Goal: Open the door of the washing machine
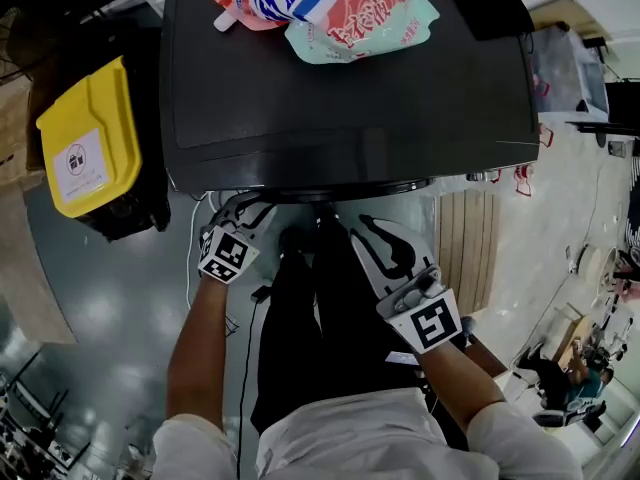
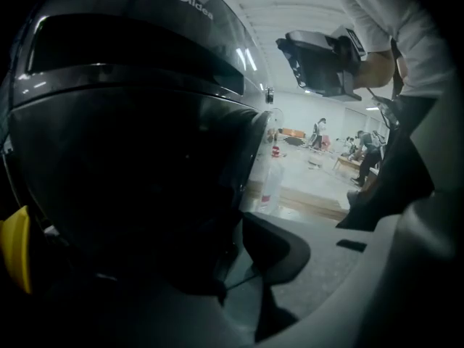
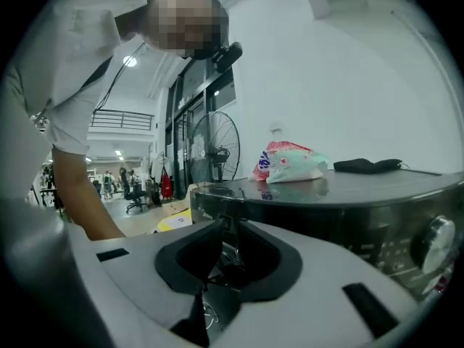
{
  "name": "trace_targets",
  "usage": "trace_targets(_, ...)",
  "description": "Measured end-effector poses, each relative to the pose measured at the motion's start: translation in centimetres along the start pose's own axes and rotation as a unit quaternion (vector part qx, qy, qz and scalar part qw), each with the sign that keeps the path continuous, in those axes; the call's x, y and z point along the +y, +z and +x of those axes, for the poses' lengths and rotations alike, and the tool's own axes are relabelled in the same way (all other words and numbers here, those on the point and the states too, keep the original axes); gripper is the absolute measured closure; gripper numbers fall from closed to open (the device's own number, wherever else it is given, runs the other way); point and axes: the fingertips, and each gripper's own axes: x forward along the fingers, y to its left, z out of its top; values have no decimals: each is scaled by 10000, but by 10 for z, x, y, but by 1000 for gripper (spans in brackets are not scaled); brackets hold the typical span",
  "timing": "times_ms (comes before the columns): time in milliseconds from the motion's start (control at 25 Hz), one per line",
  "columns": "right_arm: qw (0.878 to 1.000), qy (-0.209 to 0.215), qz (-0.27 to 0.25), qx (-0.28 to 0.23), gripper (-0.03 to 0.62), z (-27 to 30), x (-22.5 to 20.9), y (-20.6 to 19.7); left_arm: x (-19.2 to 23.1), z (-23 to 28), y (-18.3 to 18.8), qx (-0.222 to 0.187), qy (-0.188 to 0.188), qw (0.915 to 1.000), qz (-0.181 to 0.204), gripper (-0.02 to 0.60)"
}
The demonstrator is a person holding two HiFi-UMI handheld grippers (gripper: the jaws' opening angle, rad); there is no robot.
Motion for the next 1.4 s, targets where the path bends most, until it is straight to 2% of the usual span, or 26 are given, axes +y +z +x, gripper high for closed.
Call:
trace_targets(240, 9998, -186, -16, -25, 511, -6, 3, -7, -4, 1, -2, 189, -162, 9996, 137, 491)
trace_targets(360, 9995, -304, -27, -61, 511, -12, 6, -7, -9, -1, -6, 196, -86, 9998, 66, 491)
trace_targets(520, 9980, -619, 12, -147, 511, -26, 2, -4, -22, -7, -11, 186, -165, 9997, -35, 492)
trace_targets(640, 9959, -882, -2, -176, 511, -47, -1, -7, -40, -13, -15, 195, -16, 9996, -180, 492)
trace_targets(840, 9883, -1511, 87, -190, 511, -98, -9, -19, -83, -19, -22, 207, 104, 9989, -402, 494)
trace_targets(1040, 9773, -2091, 317, 65, 511, -163, -14, -48, -133, -21, -31, 397, 154, 9972, -612, 497)
trace_targets(1240, 9579, -2757, 627, -492, 511, -224, -20, -58, -192, -13, -39, 592, 79, 9941, -906, 499)
trace_targets(1400, 9498, -2998, 738, -498, 513, -266, -12, -71, -241, -6, -40, 607, 127, 9922, -1079, 499)
